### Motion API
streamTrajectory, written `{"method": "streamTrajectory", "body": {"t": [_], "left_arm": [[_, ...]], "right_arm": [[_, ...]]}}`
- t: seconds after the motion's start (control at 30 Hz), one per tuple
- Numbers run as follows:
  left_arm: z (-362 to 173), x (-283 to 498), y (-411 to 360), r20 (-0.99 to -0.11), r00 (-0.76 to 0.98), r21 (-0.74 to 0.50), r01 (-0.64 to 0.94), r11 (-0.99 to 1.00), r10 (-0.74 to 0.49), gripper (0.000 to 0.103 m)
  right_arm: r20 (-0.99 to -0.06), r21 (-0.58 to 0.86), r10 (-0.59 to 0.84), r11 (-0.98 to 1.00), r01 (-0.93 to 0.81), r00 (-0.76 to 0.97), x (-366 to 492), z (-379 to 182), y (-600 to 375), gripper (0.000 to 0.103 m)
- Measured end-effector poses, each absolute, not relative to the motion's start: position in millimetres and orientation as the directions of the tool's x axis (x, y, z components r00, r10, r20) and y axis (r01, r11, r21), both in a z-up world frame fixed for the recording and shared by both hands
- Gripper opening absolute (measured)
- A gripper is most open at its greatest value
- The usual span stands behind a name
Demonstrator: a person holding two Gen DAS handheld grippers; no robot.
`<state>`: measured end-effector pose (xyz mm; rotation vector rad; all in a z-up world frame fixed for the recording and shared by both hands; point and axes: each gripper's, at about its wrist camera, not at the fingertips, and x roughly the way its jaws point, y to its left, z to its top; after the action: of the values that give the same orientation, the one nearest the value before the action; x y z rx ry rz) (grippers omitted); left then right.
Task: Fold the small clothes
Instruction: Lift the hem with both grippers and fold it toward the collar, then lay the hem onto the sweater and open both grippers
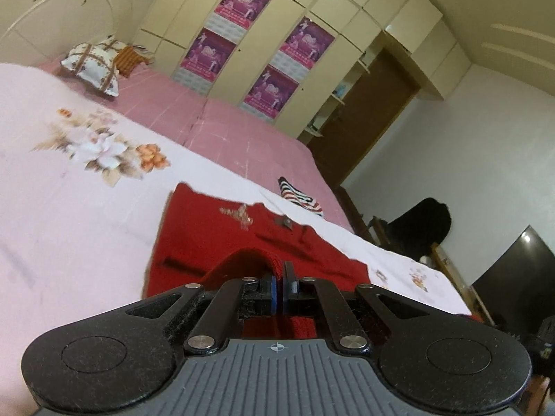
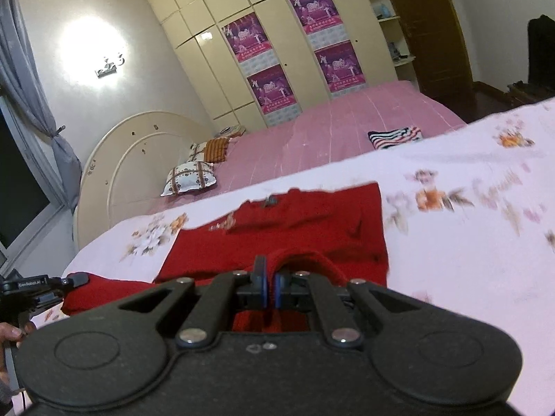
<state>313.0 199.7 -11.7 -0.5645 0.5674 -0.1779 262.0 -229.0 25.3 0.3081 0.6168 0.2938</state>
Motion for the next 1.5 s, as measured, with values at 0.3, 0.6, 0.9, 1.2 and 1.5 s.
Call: {"method": "streamTrajectory", "body": {"t": [0.3,0.6,0.9,1.2,1.5], "left_arm": [[-28.5,423.6,202.0,-0.516,0.806,-0.548,-0.049,0.835,-0.291,0.003],[-84.1,498.5,204.2,-0.621,0.735,-0.537,-0.145,0.831,-0.272,0.003],[-101.8,526.9,196.6,-0.614,0.741,-0.547,-0.154,0.823,-0.27,0.004],[-87.3,514.9,191.1,-0.559,0.805,-0.444,-0.09,0.892,-0.198,0.095],[-87.8,541.3,172.8,-0.685,0.707,-0.226,0.021,0.974,-0.175,0.068]], "right_arm": [[-0.564,0.42,0.382,0.896,-0.144,0.732,376.3,1.6,-242.9,0.005],[-0.622,0.535,0.435,0.843,-0.053,0.651,472.6,-64.5,-260.2,0.005],[-0.546,0.567,0.44,0.821,-0.073,0.713,498.6,-81.7,-274.2,0.061],[-0.561,0.507,0.441,0.852,-0.131,0.7,486.5,-79.7,-282.6,0.051],[-0.6,0.468,0.44,0.87,-0.152,0.668,492.1,-84.6,-278.5,0.035]]}}
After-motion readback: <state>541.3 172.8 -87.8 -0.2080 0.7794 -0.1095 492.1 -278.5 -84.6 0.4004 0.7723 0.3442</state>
